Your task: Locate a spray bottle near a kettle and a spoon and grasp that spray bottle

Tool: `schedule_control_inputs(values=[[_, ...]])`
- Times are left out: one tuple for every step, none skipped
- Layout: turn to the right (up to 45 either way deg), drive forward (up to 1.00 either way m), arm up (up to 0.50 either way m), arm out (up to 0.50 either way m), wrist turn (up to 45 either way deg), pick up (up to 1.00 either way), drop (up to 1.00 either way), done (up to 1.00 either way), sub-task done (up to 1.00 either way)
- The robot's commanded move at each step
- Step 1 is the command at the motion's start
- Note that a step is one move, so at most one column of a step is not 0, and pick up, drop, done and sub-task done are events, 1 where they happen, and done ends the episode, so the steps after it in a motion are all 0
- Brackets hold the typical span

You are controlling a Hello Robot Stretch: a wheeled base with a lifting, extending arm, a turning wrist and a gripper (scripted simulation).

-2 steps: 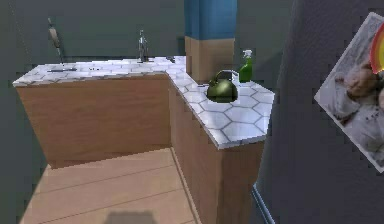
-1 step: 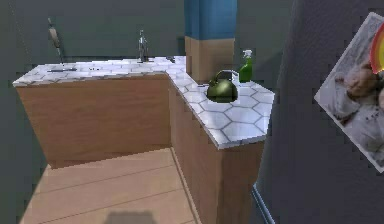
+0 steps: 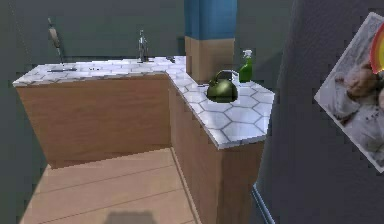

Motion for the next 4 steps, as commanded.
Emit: schedule_control_inputs(values=[[-18.0, 0.0, 0.0, 0.0, 0.0, 0.0, 0.0, 0.0, 0.0], [0.0, 1.0, 0.0, 0.0, 0.0, 0.0, 0.0, 0.0, 0.0], [0.0, 0.35, 0.0, 0.0, 0.0, 0.0, 0.0, 0.0, 0.0], [45.0, 0.0, 0.0, 0.0, 0.0, 0.0, 0.0, 0.0, 0.0]])
